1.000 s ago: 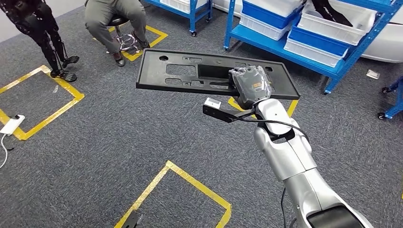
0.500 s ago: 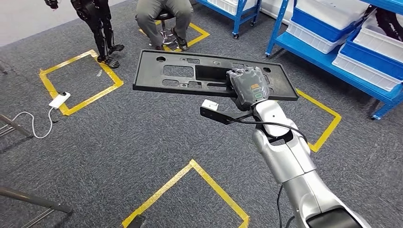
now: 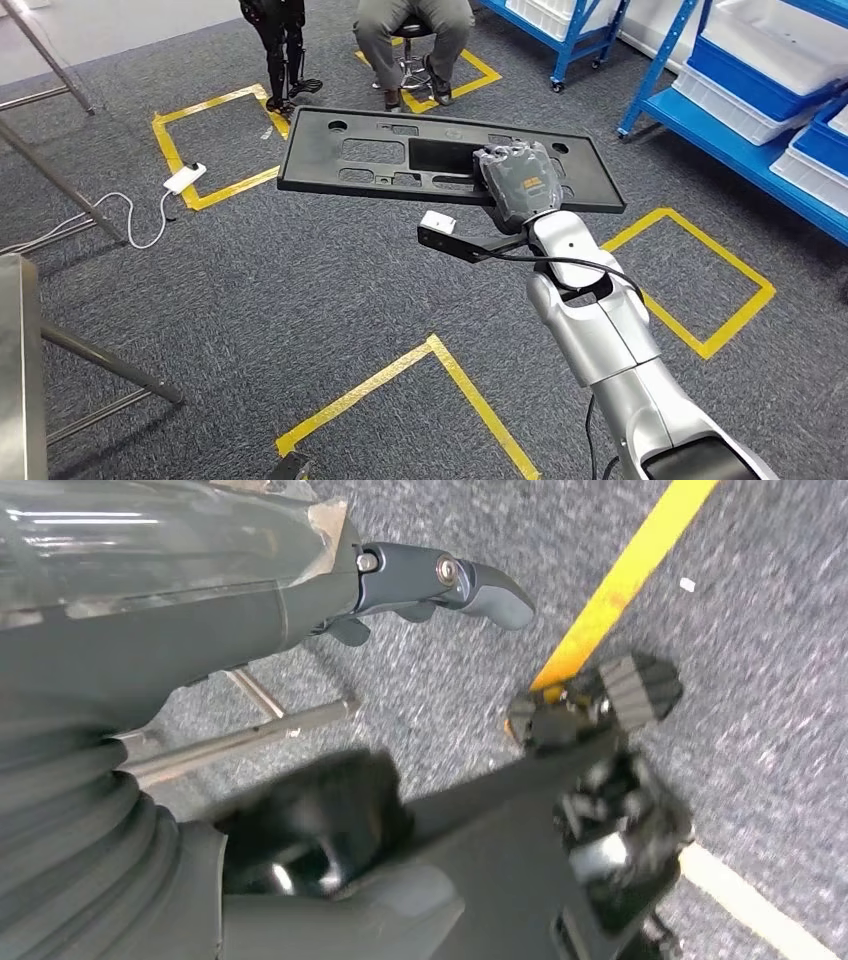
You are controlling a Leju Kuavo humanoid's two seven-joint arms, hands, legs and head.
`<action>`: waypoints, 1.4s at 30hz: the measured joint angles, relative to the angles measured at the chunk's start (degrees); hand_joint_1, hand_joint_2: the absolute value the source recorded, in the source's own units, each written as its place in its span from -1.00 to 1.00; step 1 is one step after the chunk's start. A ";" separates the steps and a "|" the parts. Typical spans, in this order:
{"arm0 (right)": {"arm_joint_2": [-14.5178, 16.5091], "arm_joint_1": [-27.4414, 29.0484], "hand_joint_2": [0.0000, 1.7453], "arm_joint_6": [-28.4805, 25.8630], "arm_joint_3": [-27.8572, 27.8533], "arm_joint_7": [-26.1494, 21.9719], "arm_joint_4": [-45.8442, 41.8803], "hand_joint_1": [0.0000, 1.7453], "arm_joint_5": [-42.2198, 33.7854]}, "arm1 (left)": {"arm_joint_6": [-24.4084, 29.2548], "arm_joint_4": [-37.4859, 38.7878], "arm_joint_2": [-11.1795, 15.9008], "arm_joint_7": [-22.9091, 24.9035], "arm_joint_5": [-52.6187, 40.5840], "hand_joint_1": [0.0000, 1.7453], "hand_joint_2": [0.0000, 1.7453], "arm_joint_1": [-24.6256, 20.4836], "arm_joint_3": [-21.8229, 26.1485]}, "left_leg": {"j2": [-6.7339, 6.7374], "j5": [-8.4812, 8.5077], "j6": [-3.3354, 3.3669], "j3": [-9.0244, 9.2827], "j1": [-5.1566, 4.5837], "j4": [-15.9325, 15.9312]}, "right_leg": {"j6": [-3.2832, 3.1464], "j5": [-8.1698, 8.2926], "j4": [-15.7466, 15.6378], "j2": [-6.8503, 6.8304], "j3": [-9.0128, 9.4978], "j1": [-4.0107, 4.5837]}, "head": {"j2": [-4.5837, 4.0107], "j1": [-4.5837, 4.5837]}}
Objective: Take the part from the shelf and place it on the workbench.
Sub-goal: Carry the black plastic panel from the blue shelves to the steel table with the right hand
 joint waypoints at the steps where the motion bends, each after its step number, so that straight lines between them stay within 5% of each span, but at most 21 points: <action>1: -0.02 0.02 1.00 -0.05 0.02 0.00 -0.01 0.98 0.01 | 0.03 0.01 0.05 -0.07 0.01 -1.00 1.00 -0.05 0.00 | -0.81 0.13 0.47 -0.05 -0.12 -0.12 | 0.27 -0.11 -0.03 -0.62 0.14 0.08 | 0.00 0.17; 3: -0.03 0.05 1.00 -0.14 0.02 0.02 -0.04 0.98 0.01 | 0.06 0.01 0.11 -0.10 0.03 -1.00 1.00 -0.07 0.00 | -2.05 0.51 1.46 0.10 -0.19 -0.55 | 0.68 -1.08 1.26 0.33 -0.41 -0.12 | 0.00 0.22; 5: -0.19 0.16 1.00 -0.26 0.01 0.04 -0.07 0.98 0.01 | 0.09 0.02 0.11 -0.13 0.06 -1.00 1.00 -0.22 0.01 | -3.31 0.85 2.30 0.21 -0.04 -0.89 | 0.54 -3.78 6.80 3.54 -2.98 -0.55 | 0.00 0.39; 7: -0.39 0.53 1.00 -0.33 0.01 0.04 -0.05 0.98 0.01 | 0.10 0.02 0.06 -0.14 0.07 -1.00 1.00 -0.35 0.01 | -4.84 0.94 2.58 0.11 -0.04 -0.91 | 0.36 -6.72 14.73 5.49 -6.77 -0.74 | 0.00 0.55; 9: -0.55 1.00 1.00 -0.33 0.01 0.04 -0.04 0.98 0.01 | 0.09 0.02 -0.03 -0.14 0.07 -1.00 1.00 -0.33 0.00 | -6.66 0.98 2.57 0.08 -0.05 -0.85 | 0.88 -6.87 17.15 5.95 -8.17 -0.78 | 0.00 0.58; 12: -0.70 1.08 1.00 -0.34 0.00 0.05 -0.06 0.98 0.01 | 0.08 0.02 -0.04 -0.14 0.07 -1.00 1.00 -0.33 0.00 | -9.09 1.06 2.33 -0.01 -0.08 -0.54 | 1.97 -2.11 6.62 7.95 -3.46 -1.20 | 0.00 0.64; 14: -0.69 1.02 1.00 -0.36 0.02 0.04 -0.07 0.98 0.00 | 0.08 0.02 -0.02 -0.14 0.07 -1.00 1.00 -0.33 0.00 | -10.31 1.21 1.83 -0.40 -0.19 -0.36 | 1.78 -0.23 1.56 9.32 -1.16 -1.42 | 0.00 0.58; 16: -0.57 1.06 1.00 -0.37 0.06 0.04 -0.07 0.98 0.01 | 0.08 0.03 0.03 -0.14 0.07 -1.00 1.00 -0.20 0.00 | -11.39 1.56 1.13 -0.83 -0.11 -0.52 | 1.11 0.12 0.97 8.65 -0.87 -1.27 | 0.00 0.56; 18: -0.36 0.93 1.00 -0.38 0.08 0.05 -0.09 0.98 0.01 | 0.08 0.07 0.09 -0.14 0.07 -1.00 1.00 0.01 -0.01 | -10.14 1.18 0.60 -1.34 -0.02 0.00 | 0.27 0.48 0.74 7.54 -0.75 -1.47 | 0.00 0.44; 21: -0.15 0.76 1.00 -0.41 0.08 0.07 -0.14 0.98 0.01 | 0.08 0.10 0.06 -0.14 0.07 -1.00 1.00 -0.01 -0.02 | -4.85 -3.61 -0.09 -5.21 -0.06 8.40 | -0.87 0.63 0.51 5.75 -0.63 -1.33 | 0.00 -0.07; 23: -0.19 0.86 1.00 -0.40 0.09 0.07 -0.13 0.98 0.01 | 0.08 0.10 -0.03 -0.14 0.07 -1.00 1.00 -0.04 -0.02 | -3.94 -6.39 -0.41 -8.60 0.15 15.55 | -1.06 0.52 0.51 4.33 -0.62 -0.98 | 0.00 -0.12; 24: -0.20 0.92 1.00 -0.40 0.09 0.06 -0.13 0.98 0.02 | 0.07 0.10 -0.07 -0.14 0.07 -1.00 1.00 -0.02 -0.02 | -3.84 -6.42 -0.46 -9.12 0.21 16.66 | -1.12 0.47 0.52 3.61 -0.62 -0.86 | 0.00 -0.14; 25: -0.19 0.94 1.00 -0.39 0.10 0.05 -0.13 0.98 0.03 | 0.03 0.10 -0.09 -0.14 0.07 -1.00 1.00 0.00 -0.02 | -3.67 -5.47 -0.43 -8.44 0.25 15.50 | -1.17 0.41 0.52 2.89 -0.59 -0.76 | 0.00 -0.15; 28: -0.16 0.60 1.00 -0.31 0.09 0.04 -0.13 0.98 0.20 | -0.40 0.10 -0.02 -0.12 0.09 -1.00 1.00 -0.08 -0.02 | -1.12 -0.98 0.31 -2.12 -0.09 4.35 | -1.16 0.14 0.56 1.06 -0.48 -0.28 | 0.00 -0.15; 30: -0.15 0.31 1.00 -0.27 0.09 0.02 -0.13 0.98 0.37 | -0.56 0.09 0.03 0.01 0.09 -1.00 1.00 -0.23 -0.02 | -0.07 -0.19 1.05 -0.17 -0.60 0.58 | -0.84 -0.09 0.60 0.11 -0.51 0.17 | 0.00 0.01; 33: 0.04 0.26 1.00 -0.26 0.12 0.00 -0.12 0.98 0.52 | -0.54 0.10 0.10 0.25 0.10 -1.00 1.00 -0.30 -0.02 | -1.98 0.08 2.02 -0.06 -0.78 -0.22 | -0.17 -0.59 0.75 -0.90 -0.43 0.38 | 0.00 0.13; 35: 0.11 0.20 1.00 -0.26 0.11 -0.01 -0.12 0.98 0.57 | -0.51 0.10 0.12 0.35 0.14 -1.00 1.00 -0.39 -0.02 | -3.15 0.61 2.80 0.38 -0.43 -0.95 | -0.12 -2.47 4.00 1.85 -1.74 0.19 | 0.00 0.14; 37: 0.06 0.15 1.00 -0.12 0.17 -0.04 -0.02 0.98 0.62 | -0.47 0.10 0.10 0.38 0.20 -1.00 1.00 -0.56 -0.01 | -4.48 0.87 3.17 0.46 -0.17 -1.16 | -0.40 -5.64 11.71 5.18 -5.32 -0.24 | 0.00 0.38; 39: 0.00 0.19 1.00 0.21 0.31 -0.12 0.25 0.98 0.63 | -0.46 0.10 0.05 0.38 0.42 -1.00 1.00 -0.51 0.00 | -6.20 0.89 3.15 0.40 -0.12 -1.14 | 0.02 -7.23 17.59 5.94 -8.37 -0.58 | 0.00 0.60; 40: -0.02 0.20 1.00 0.36 0.38 -0.15 0.37 0.98 0.60 | -0.45 0.10 0.04 0.36 0.52 -1.00 1.00 -0.43 0.00 | -7.12 0.92 3.10 0.38 -0.06 -1.09 | 0.53 -6.71 17.48 6.01 -8.51 -0.79 | 0.00 0.61; 42: -0.04 0.10 1.00 0.46 0.49 -0.20 0.50 0.98 0.48 | -0.34 0.10 0.04 0.26 0.60 -1.00 1.00 -0.34 0.00 | -8.82 0.88 2.75 0.29 0.18 -0.81 | 1.91 -3.38 10.60 7.21 -5.59 -1.56 | 0.00 0.64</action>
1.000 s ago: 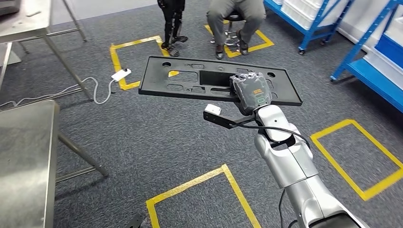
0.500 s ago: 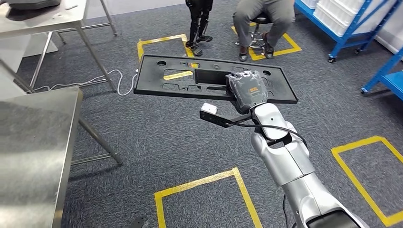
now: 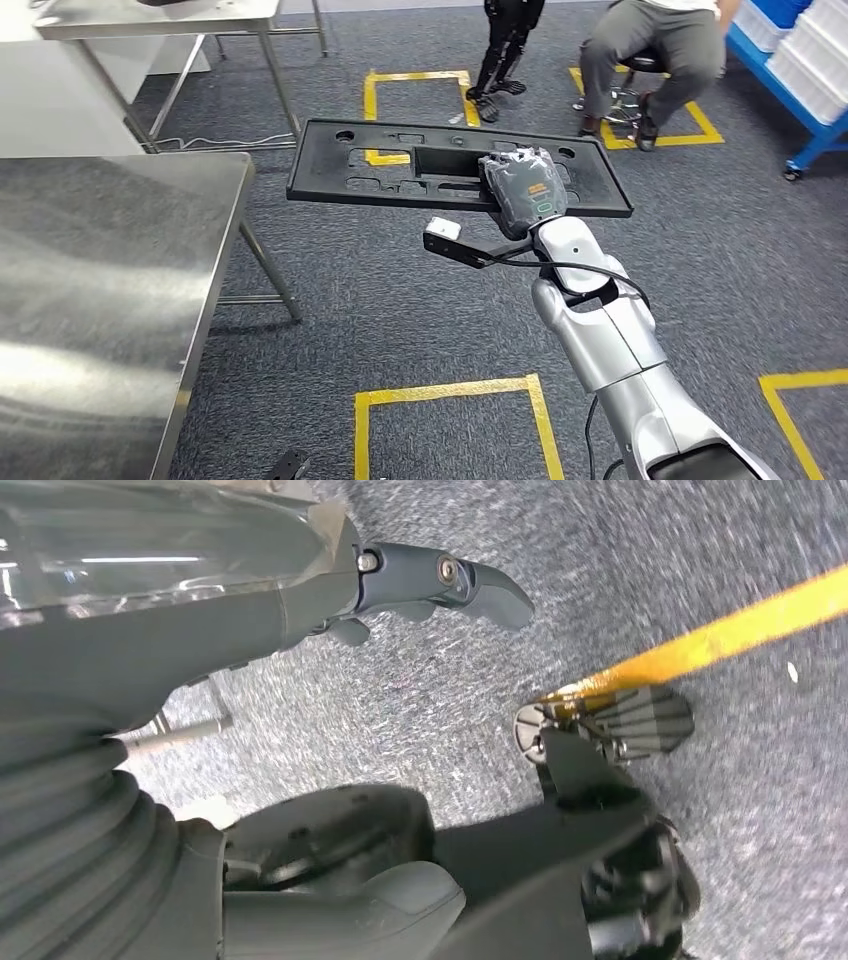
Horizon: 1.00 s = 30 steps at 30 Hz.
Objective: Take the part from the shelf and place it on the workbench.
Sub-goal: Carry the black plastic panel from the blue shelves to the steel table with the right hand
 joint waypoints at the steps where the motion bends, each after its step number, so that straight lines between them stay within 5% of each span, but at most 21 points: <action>1: -0.01 -0.09 1.00 -0.01 0.04 0.01 0.03 0.98 -0.08 | 0.09 0.00 0.03 -0.07 0.00 -1.00 1.00 -0.02 0.00 | -0.77 -0.12 -0.36 -0.25 0.03 0.40 | 0.53 1.57 -4.05 1.42 1.85 -0.42 | 0.00 0.05; 3: 0.04 -0.19 1.00 -0.02 0.16 0.03 0.13 0.98 -0.20 | 0.24 0.00 0.10 -0.16 0.00 -1.00 1.00 -0.02 0.00 | -2.16 -0.18 -1.24 -0.93 0.10 0.92 | 0.63 3.18 -8.50 3.43 3.88 -0.84 | 0.00 0.03; 6: 0.26 -0.36 1.00 -0.02 0.36 0.20 0.26 0.98 -0.35 | 0.35 0.03 0.17 -0.18 0.02 -1.00 1.00 0.47 -0.01 | -3.11 0.11 -2.32 -1.72 0.44 0.95 | -0.63 3.46 -8.78 1.95 4.03 -0.54 | 0.00 -0.14; 8: 0.43 -0.64 1.00 -0.05 0.38 0.27 0.32 0.98 -0.45 | 0.38 0.07 0.20 -0.19 0.02 -1.00 1.00 0.74 -0.02 | -0.08 -1.35 -2.65 -2.91 0.30 3.23 | -1.55 3.68 -9.03 0.67 4.17 -0.52 | 0.00 -0.58; 10: 0.38 -0.75 1.00 -0.10 0.38 0.27 0.45 0.98 -0.53 | 0.35 0.07 0.14 -0.24 0.04 -1.00 1.00 0.68 -0.02 | 3.76 -4.99 -2.74 -6.33 0.14 10.48 | -2.15 3.62 -9.06 -0.79 4.23 0.00 | 0.00 -0.97; 12: 0.30 -0.70 1.00 -0.13 0.42 0.25 0.69 0.98 -0.56 | 0.33 0.08 0.05 -0.29 0.07 -1.00 1.00 0.68 -0.03 | 4.96 -7.35 -2.60 -9.48 0.15 17.07 | -2.42 3.45 -9.05 -2.47 4.24 0.62 | 0.00 -0.97; 14: 0.30 -0.65 1.00 -0.16 0.47 0.24 0.85 0.98 -0.56 | 0.33 0.09 0.04 -0.32 0.08 -1.00 1.00 0.76 -0.03 | 5.24 -5.69 -2.04 -8.23 -0.02 15.14 | -2.65 3.28 -9.05 -3.96 4.32 1.04 | 0.00 -0.99; 17: 0.28 -0.70 1.00 -0.25 0.47 0.25 0.87 0.98 -0.57 | 0.35 0.07 0.23 -0.40 0.09 -1.00 1.00 0.69 -0.02 | 8.71 -1.98 -0.48 -1.85 -1.43 4.23 | -2.83 2.99 -9.07 -5.85 4.65 1.56 | 0.00 -0.93; 19: 0.23 -0.70 1.00 -0.33 0.45 0.27 0.87 0.98 -0.56 | 0.38 0.07 0.34 -0.51 0.08 -1.00 1.00 0.62 -0.02 | 9.81 -1.84 0.18 -0.60 -2.31 1.71 | -2.63 2.83 -9.14 -7.03 4.72 1.75 | 0.00 -0.93; 21: 0.26 -0.67 1.00 -0.38 0.44 0.31 0.85 0.98 -0.49 | 0.39 0.08 0.36 -0.57 0.05 -1.00 1.00 0.66 -0.02 | 8.36 -1.37 0.62 -0.50 -2.20 1.07 | -2.35 2.59 -9.16 -7.89 4.70 1.84 | 0.00 -0.96; 23: 0.21 -0.68 1.00 -0.50 0.39 0.34 0.82 0.98 -0.38 | 0.42 0.09 0.34 -0.54 -0.01 -1.00 1.00 0.62 -0.02 | 7.08 -0.66 1.17 0.08 -1.69 -0.04 | -2.22 1.44 -7.14 -5.65 3.85 1.77 | 0.00 -0.95; 25: -0.15 -0.51 1.00 -0.70 0.29 0.43 0.82 0.98 -0.30 | 0.44 0.08 0.27 -0.51 -0.11 -1.00 1.00 0.31 -0.03 | 5.63 -0.27 1.47 0.37 -1.32 -0.58 | -2.30 -1.29 -0.72 -2.26 0.87 1.38 | 0.00 -0.83; 27: -0.62 0.00 1.00 -0.79 0.11 0.60 0.85 0.98 -0.17 | 0.41 0.08 0.10 -0.49 -0.27 -1.00 1.00 0.06 -0.07 | 3.85 -0.22 1.43 0.34 -1.14 -0.55 | -2.02 -3.50 6.08 -1.32 -2.53 1.07 | 0.00 -0.71; 28: -0.82 0.28 1.00 -0.80 -0.04 0.66 0.86 0.98 -0.09 | 0.40 0.08 0.02 -0.46 -0.34 -1.00 1.00 0.05 -0.12 | 2.90 -0.19 1.36 0.34 -1.05 -0.50 | -1.61 -3.43 7.03 -1.26 -3.17 0.90 | 0.00 -0.72; 30: -1.13 0.52 1.00 -0.82 -0.44 0.69 0.87 0.98 0.07 | 0.38 0.09 -0.04 -0.40 -0.43 -1.00 1.00 0.04 -0.24 | 1.16 -0.22 1.04 0.32 -0.76 -0.21 | -0.32 -0.62 2.14 -0.78 -1.25 0.36 | 0.00 -0.72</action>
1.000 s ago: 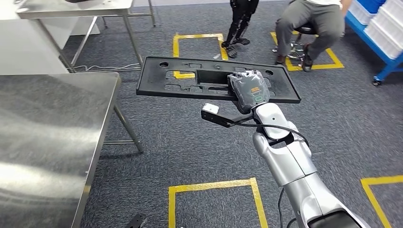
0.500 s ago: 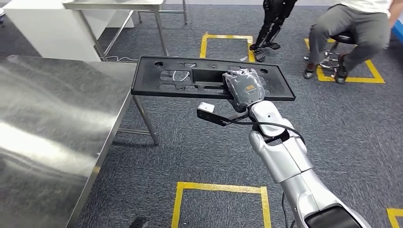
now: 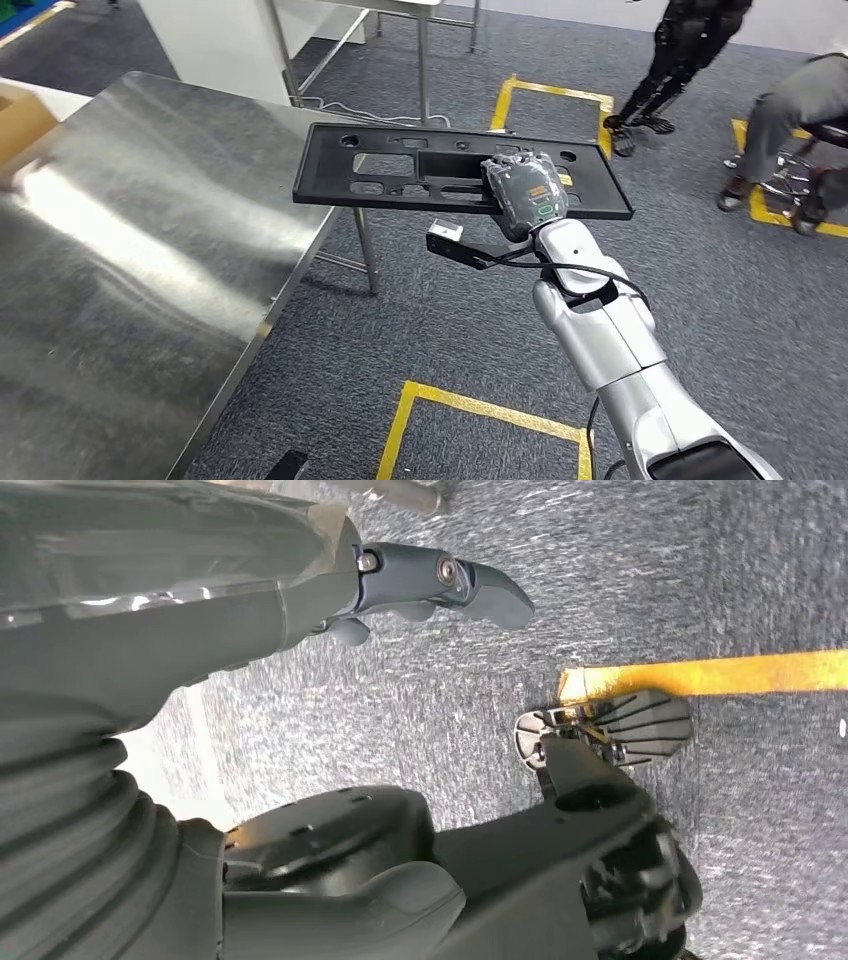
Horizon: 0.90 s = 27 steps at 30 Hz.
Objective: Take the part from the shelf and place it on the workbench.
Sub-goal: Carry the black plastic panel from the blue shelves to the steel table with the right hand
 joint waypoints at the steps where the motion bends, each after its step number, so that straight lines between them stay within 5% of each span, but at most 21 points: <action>1: -0.17 -0.01 1.00 -0.02 -0.18 0.01 0.01 0.98 0.04 | 0.00 0.00 0.02 0.01 -0.02 -1.00 1.00 -0.01 -0.04 | -0.77 -0.14 -0.33 -0.15 0.11 0.32 | 0.70 1.78 -4.26 1.21 1.80 -0.49 | 0.00 0.05; 4: -0.49 0.07 1.00 -0.10 -0.53 0.01 0.04 0.98 0.12 | -0.03 0.01 0.13 0.04 -0.11 -1.00 1.00 -0.08 -0.08 | -2.63 -0.38 -1.61 -1.01 0.23 1.15 | 0.75 4.31 -10.95 3.33 4.80 -1.01 | 0.00 0.08; 6: -0.55 0.21 1.00 -0.14 -0.71 0.02 0.04 0.98 0.20 | -0.13 0.04 0.21 0.08 -0.16 -1.00 1.00 -0.01 -0.10 | -3.22 -0.14 -2.29 -1.41 0.47 1.07 | -0.15 4.57 -11.01 2.08 4.90 -0.76 | 0.00 -0.04; 8: -0.55 0.14 1.00 -0.16 -0.92 0.04 0.02 0.98 0.28 | -0.30 0.09 0.27 0.09 -0.19 -1.00 1.00 0.05 -0.13 | -0.97 -1.17 -2.76 -2.25 0.46 2.67 | -0.99 4.78 -11.23 0.96 5.04 -0.81 | 0.00 -0.31; 10: -0.58 0.06 1.00 -0.18 -1.14 0.02 -0.01 0.98 0.37 | -0.43 0.11 0.25 0.09 -0.22 -1.00 1.00 -0.05 -0.22 | 2.47 -4.36 -3.10 -4.89 0.42 8.49 | -1.71 4.77 -11.35 -0.20 5.13 -0.56 | 0.00 -0.67; 13: -0.91 0.22 1.00 -0.19 -1.29 -0.02 0.01 0.98 0.53 | -0.56 0.12 0.13 0.11 -0.12 -1.00 1.00 -0.08 -0.54 | 3.78 -7.58 -3.27 -9.04 0.57 17.08 | -2.17 4.55 -11.35 -2.35 5.13 0.08 | 0.00 -0.80; 15: -1.02 0.25 1.00 -0.21 -1.51 -0.21 0.05 0.98 0.50 | -1.04 0.13 0.13 0.19 0.65 -1.00 1.00 -0.02 -0.60 | 4.21 -5.31 -2.88 -7.12 0.44 13.68 | -2.32 4.42 -11.34 -3.74 5.23 0.36 | 0.00 -0.80; 17: -1.04 -0.05 1.00 -0.27 -1.83 -0.49 0.10 0.98 0.41 | -1.62 0.13 0.25 0.25 1.45 -1.00 1.00 -0.02 -0.58 | 6.73 -2.52 -1.96 -2.75 -0.23 5.85 | -2.37 4.25 -11.35 -4.96 5.40 0.74 | 0.00 -0.78; 19: -1.08 -0.42 1.00 -0.36 -2.09 -0.64 0.22 0.98 0.33 | -1.79 0.13 0.40 0.23 1.64 -1.00 1.00 0.00 -0.57 | 8.51 -1.79 -1.14 -0.63 -1.02 1.79 | -2.21 4.06 -11.41 -6.03 5.50 0.98 | 0.00 -0.76; 21: -1.07 -0.60 1.00 -0.41 -2.21 -0.69 0.44 0.98 0.30 | -1.79 0.15 0.50 0.22 1.62 -1.00 1.00 0.12 -0.58 | 7.46 -1.75 -0.63 -0.66 -1.35 1.39 | -1.83 3.92 -11.64 -7.20 5.75 1.01 | 0.00 -0.77; 22: -1.05 -0.64 1.00 -0.42 -2.26 -0.70 0.54 0.98 0.31 | -1.78 0.15 0.50 0.22 1.56 -1.00 1.00 0.23 -0.59 | 6.82 -1.48 -0.37 -0.40 -1.17 0.95 | -1.61 3.75 -11.49 -7.07 5.71 1.06 | 0.00 -0.76; 24: -1.06 -0.77 1.00 -0.49 -2.46 -0.73 0.67 0.98 0.27 | -1.72 0.16 0.51 0.22 1.42 -1.00 1.00 0.29 -0.58 | 5.47 -0.81 0.18 0.24 -0.70 -0.11 | -1.42 2.35 -8.83 -4.40 4.62 0.99 | 0.00 -0.71; 26: -1.31 -0.74 1.00 -0.55 -2.63 -0.75 0.86 0.98 0.18 | -1.63 0.16 0.48 0.22 1.36 -1.00 1.00 0.16 -0.57 | 3.98 -0.45 0.45 0.48 -0.35 -0.56 | -1.59 -0.52 -1.76 -1.22 1.25 0.63 | 0.00 -0.57; 27: -1.46 -0.64 1.00 -0.56 -2.65 -0.77 1.03 0.98 0.14 | -1.59 0.15 0.44 0.22 1.43 -1.00 1.00 0.13 -0.57 | 3.13 -0.41 0.49 0.47 -0.28 -0.55 | -1.53 -1.74 1.93 -0.71 -0.63 0.49 | 0.00 -0.49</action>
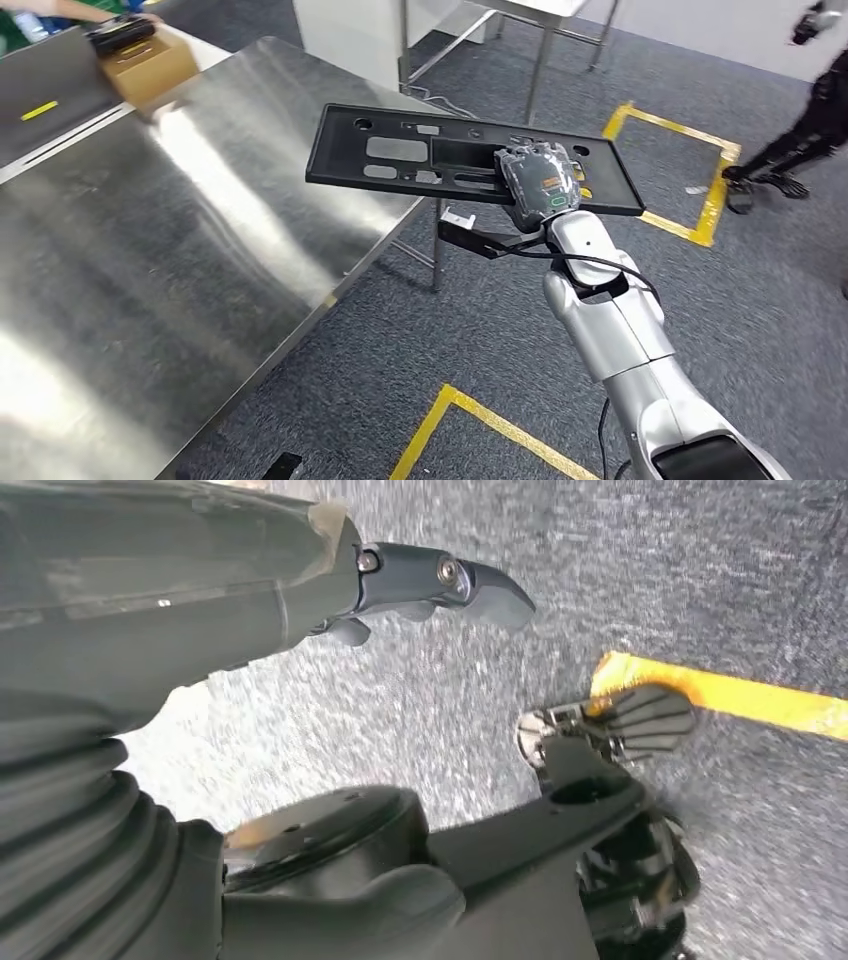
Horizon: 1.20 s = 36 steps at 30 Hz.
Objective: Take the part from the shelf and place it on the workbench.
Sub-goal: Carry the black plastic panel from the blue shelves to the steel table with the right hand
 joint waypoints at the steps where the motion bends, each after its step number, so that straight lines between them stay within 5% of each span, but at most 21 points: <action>1: -0.16 0.14 1.00 -0.02 -0.02 -0.03 0.22 0.98 -0.02 | -0.01 0.00 -0.05 0.00 0.09 -1.00 1.00 0.05 -0.01 | -0.95 0.01 -0.03 0.00 0.08 0.02 | 0.27 -0.54 2.38 0.17 -1.34 -0.14 | 0.00 0.04; 3: -0.34 0.28 1.00 -0.07 -0.08 -0.10 0.66 0.98 -0.02 | 0.01 0.00 -0.13 0.00 0.25 -1.00 1.00 0.26 -0.01 | -2.81 -0.05 -0.26 0.00 0.35 0.26 | 1.46 1.16 0.40 0.34 -0.85 -0.61 | 0.00 0.04; 5: -0.41 0.21 1.00 -0.14 -0.22 -0.22 0.84 0.98 -0.03 | 0.03 0.01 -0.13 0.00 0.27 -1.00 1.00 0.39 -0.01 | -4.48 -0.44 -0.97 -0.21 0.67 1.04 | 2.96 4.52 -7.40 1.84 2.65 -1.42 | 0.00 0.08; 6: -0.38 0.13 1.00 -0.21 -0.28 -0.30 0.87 0.98 -0.03 | 0.07 0.01 -0.07 0.00 0.27 -1.00 1.00 0.40 -0.01 | -5.19 -0.69 -1.43 -0.50 0.76 1.58 | 3.20 5.60 -10.44 2.63 4.09 -1.69 | 0.00 0.15; 8: -0.21 0.06 1.00 -0.36 -0.34 -0.41 0.94 0.98 -0.03 | 0.14 0.02 0.04 0.00 0.26 -1.00 1.00 0.52 -0.01 | -6.29 -0.79 -2.25 -1.22 0.82 2.08 | 2.69 6.06 -12.46 3.24 5.10 -1.61 | 0.00 0.23; 10: -0.02 0.02 1.00 -0.44 -0.35 -0.42 0.97 0.98 -0.02 | 0.17 0.04 0.15 0.00 0.25 -1.00 1.00 0.89 -0.02 | -6.66 -0.59 -2.75 -1.66 0.98 2.03 | 1.75 6.26 -12.51 2.07 5.13 -1.46 | 0.00 0.17; 12: 0.13 -0.12 1.00 -0.47 -0.37 -0.35 0.97 0.98 -0.02 | 0.17 0.09 0.23 0.00 0.25 -1.00 1.00 1.17 -0.04 | -3.79 -1.83 -3.15 -2.72 0.86 4.12 | 0.96 6.40 -12.68 1.05 5.19 -1.53 | 0.00 -0.22; 14: 0.20 -0.22 1.00 -0.49 -0.38 -0.35 0.98 0.98 -0.02 | 0.19 0.10 0.22 0.00 0.25 -1.00 1.00 1.12 -0.04 | -0.15 -5.16 -3.46 -5.84 0.72 10.64 | 0.32 6.33 -12.75 -0.05 5.25 -1.19 | 0.00 -0.65; 16: 0.13 -0.14 1.00 -0.50 -0.38 -0.40 1.01 0.98 -0.02 | 0.19 0.10 0.17 0.00 0.25 -1.00 1.00 1.04 -0.04 | 0.74 -7.68 -3.49 -9.34 0.77 17.51 | -0.01 6.16 -12.74 -1.39 5.26 -0.76 | 0.00 -0.70; 17: 0.13 -0.09 1.00 -0.50 -0.38 -0.42 1.02 0.98 -0.02 | 0.19 0.10 0.15 0.00 0.25 -1.00 1.00 1.06 -0.04 | 0.79 -7.51 -3.33 -9.86 0.75 18.41 | -0.14 6.08 -12.74 -2.09 5.29 -0.59 | 0.00 -0.71; 19: 0.13 -0.09 1.00 -0.49 -0.38 -0.46 1.02 0.98 -0.04 | 0.21 0.10 0.18 -0.01 0.26 -1.00 1.00 1.10 -0.03 | 1.44 -4.52 -2.54 -7.35 0.46 13.67 | -0.39 5.88 -12.76 -3.45 5.55 -0.26 | 0.00 -0.72; 21: 0.10 -0.32 1.00 -0.48 -0.44 -0.49 1.03 0.98 -0.07 | 0.03 0.09 0.33 -0.11 0.40 -1.00 1.00 0.97 -0.02 | 4.50 -1.98 -1.24 -3.14 -0.55 6.04 | -0.54 5.61 -12.81 -4.77 5.89 0.15 | 0.00 -0.67; 23: 0.03 -0.59 1.00 -0.46 -0.52 -0.57 1.08 0.98 -0.10 | -0.31 0.07 0.46 -0.36 0.74 -1.00 1.00 0.77 0.01 | 6.25 -1.68 -0.42 -1.51 -1.45 2.71 | -0.39 5.36 -12.91 -6.06 6.06 0.48 | 0.00 -0.66; 25: 0.04 -0.72 1.00 -0.44 -0.56 -0.64 1.15 0.98 -0.11 | -0.49 0.06 0.54 -0.51 0.98 -1.00 1.00 0.76 0.03 | 4.75 -1.47 -0.10 -1.36 -1.38 2.06 | -0.02 5.14 -13.10 -7.17 6.26 0.71 | 0.00 -0.66; 26: 0.06 -0.75 1.00 -0.43 -0.58 -0.64 1.19 0.98 -0.11 | -0.53 0.06 0.56 -0.52 1.02 -1.00 1.00 0.80 0.04 | 3.96 -1.14 0.05 -1.06 -1.17 1.52 | 0.18 4.86 -12.77 -6.51 6.23 0.73 | 0.00 -0.60; 29: -0.15 -0.84 1.00 -0.43 -0.74 -0.65 1.37 0.98 -0.16 | -0.66 0.04 0.55 -0.56 1.06 -1.00 1.00 0.53 0.07 | 1.70 -0.24 0.59 -0.35 -0.59 0.43 | 0.20 1.82 -5.99 -1.34 3.26 0.34 | 0.00 -0.44; 32: -0.55 -0.49 1.00 -0.41 -0.84 -0.65 1.78 0.98 -0.17 | -0.77 0.04 0.39 -0.63 1.09 -1.00 1.00 0.39 0.08 | -1.26 -0.17 0.63 -0.36 -0.33 0.53 | 0.85 -0.67 2.72 0.14 -1.56 -0.23 | 0.00 -0.32; 33: -0.63 -0.42 1.00 -0.41 -0.85 -0.65 1.87 0.98 -0.17 | -0.79 0.04 0.33 -0.63 1.13 -1.00 1.00 0.45 0.08 | -2.26 -0.22 0.52 -0.36 -0.21 0.66 | 1.48 0.26 1.75 0.23 -1.45 -0.45 | 0.00 -0.33; 36: -0.74 -0.48 1.00 -0.40 -0.91 -0.69 1.98 0.98 -0.18 | -0.76 0.04 0.31 -0.82 1.22 -1.00 1.00 0.50 0.09 | -4.91 -0.83 -0.49 -0.68 0.18 1.81 | 3.28 5.20 -9.29 2.37 3.33 -1.35 | 0.00 -0.17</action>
